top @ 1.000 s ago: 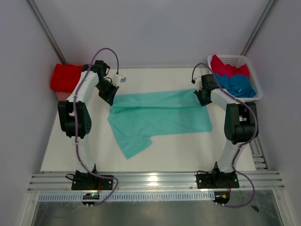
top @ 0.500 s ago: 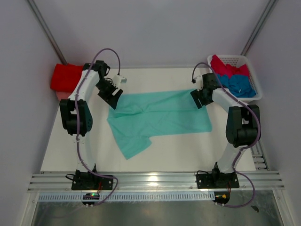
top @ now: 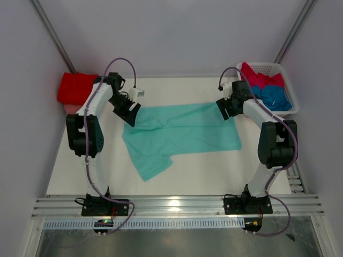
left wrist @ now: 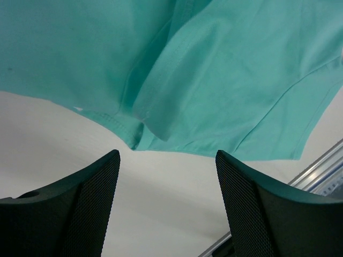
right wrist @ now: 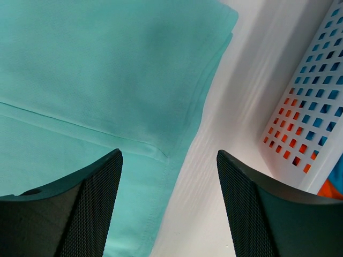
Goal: Fold and stack the t-shirts
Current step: Fold the tshirt
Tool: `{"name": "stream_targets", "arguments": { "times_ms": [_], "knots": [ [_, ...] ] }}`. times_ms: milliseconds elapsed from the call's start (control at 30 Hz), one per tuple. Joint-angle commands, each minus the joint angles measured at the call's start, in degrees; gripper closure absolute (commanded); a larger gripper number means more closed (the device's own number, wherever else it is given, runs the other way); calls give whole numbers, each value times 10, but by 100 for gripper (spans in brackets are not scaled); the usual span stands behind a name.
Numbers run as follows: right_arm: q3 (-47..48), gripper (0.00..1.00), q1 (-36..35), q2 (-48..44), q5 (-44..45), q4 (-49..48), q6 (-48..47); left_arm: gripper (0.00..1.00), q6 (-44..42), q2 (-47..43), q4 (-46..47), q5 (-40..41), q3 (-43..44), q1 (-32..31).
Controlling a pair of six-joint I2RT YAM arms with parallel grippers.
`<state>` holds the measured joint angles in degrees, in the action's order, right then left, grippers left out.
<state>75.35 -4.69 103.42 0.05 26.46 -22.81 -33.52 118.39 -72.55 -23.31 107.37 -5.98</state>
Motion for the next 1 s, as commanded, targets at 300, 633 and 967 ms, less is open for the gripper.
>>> {"name": "stream_targets", "arguments": {
  "times_ms": [300,633,967],
  "knots": [
    [20,25,1,-4,-76,-15,13,28,16,-25,72,-88,-88,-15],
    [30,25,1,29,-77,-14,2,28,95,28,170,-81,-52,-15],
    [32,25,1,40,-71,-15,-6,30,47,73,95,-134,-3,-15]
  ]
}}
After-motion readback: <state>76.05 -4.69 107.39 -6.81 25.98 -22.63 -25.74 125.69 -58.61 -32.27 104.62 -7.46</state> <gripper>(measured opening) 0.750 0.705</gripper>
